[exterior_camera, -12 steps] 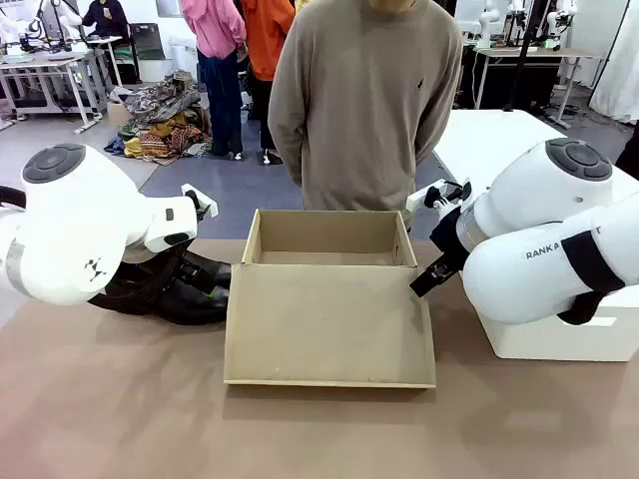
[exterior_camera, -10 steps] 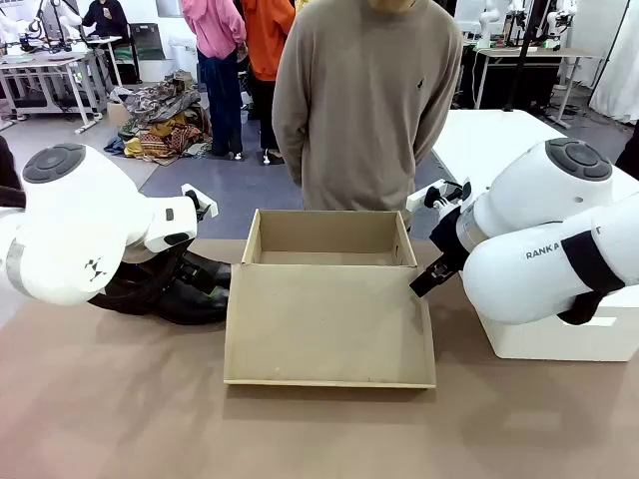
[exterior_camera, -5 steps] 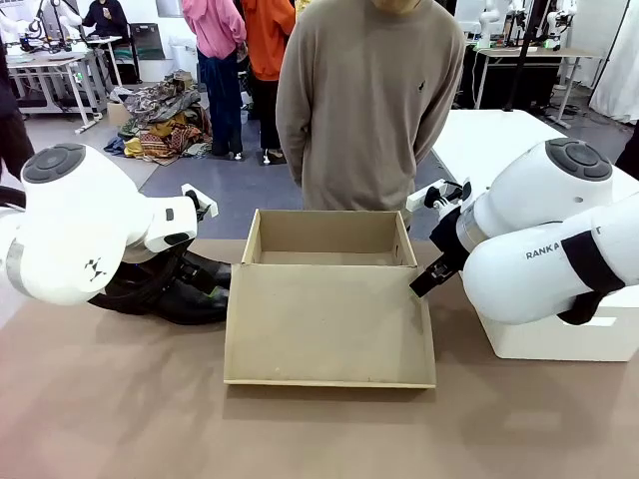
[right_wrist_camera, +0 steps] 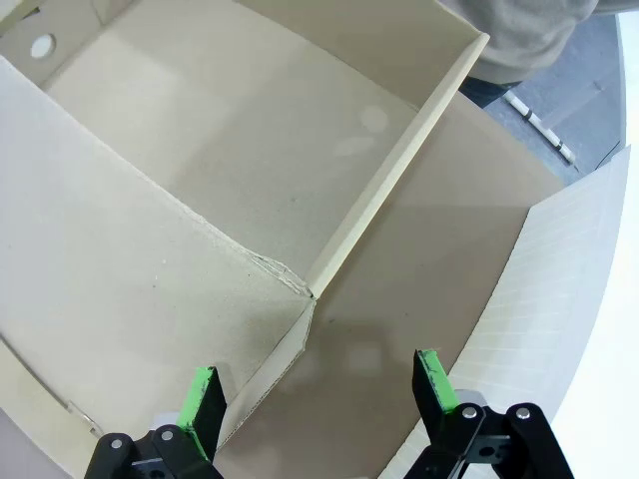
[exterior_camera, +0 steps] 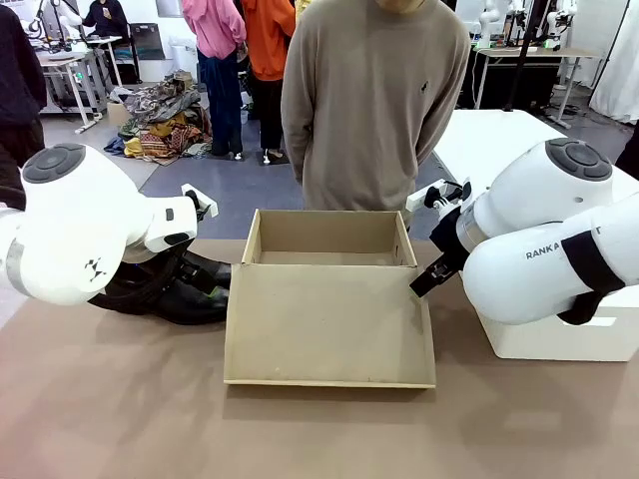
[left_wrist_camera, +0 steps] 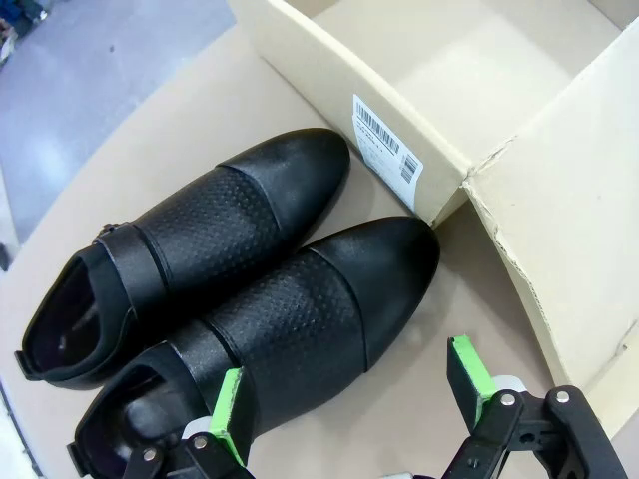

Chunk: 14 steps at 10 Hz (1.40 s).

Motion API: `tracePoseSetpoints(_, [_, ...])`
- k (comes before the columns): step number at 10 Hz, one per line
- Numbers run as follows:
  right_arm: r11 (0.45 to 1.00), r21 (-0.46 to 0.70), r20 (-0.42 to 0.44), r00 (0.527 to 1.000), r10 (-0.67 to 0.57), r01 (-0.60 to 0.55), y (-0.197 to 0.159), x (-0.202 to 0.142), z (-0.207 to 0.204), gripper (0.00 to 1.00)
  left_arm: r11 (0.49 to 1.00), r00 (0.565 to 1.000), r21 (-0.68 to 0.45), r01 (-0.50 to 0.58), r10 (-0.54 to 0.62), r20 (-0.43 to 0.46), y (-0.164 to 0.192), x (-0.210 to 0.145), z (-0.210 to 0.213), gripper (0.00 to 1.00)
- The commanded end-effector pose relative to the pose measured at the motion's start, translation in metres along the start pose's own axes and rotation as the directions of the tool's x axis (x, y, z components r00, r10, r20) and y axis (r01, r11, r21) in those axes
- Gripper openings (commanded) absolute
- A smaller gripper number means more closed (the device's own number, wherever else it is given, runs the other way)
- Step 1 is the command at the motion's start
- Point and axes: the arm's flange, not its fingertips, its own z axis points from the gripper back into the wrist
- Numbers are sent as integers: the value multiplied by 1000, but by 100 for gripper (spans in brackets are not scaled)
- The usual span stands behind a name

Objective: Pack the shoes into the box.
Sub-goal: Place one shoe of the Shoes into the Shoes Box.

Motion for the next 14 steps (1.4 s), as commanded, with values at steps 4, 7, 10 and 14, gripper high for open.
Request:
tracePoseSetpoints(4, [1000, 15, 20, 1000, -7, 7, -1, 7, 11, 100, 1000, 1000, 15, 8, -8, 11, 1, 3, 12, 100])
tracePoseSetpoints(7, [997, 73, 33, 999, -12, 10, -7, 21, 52, 100, 999, 999, 0, 41, -41, 19, 2, 17, 47, 100])
tracePoseSetpoints(10, [997, 73, 30, 999, 19, -21, -7, 31, 93, 100, 996, 996, 0, 87, -87, 14, -3, 35, 88, 100])
tracePoseSetpoints(14, [992, 101, 34, 997, 73, -76, -7, 31, 124, 100, 987, 987, -17, 157, -156, 30, -2, 43, 117, 100])
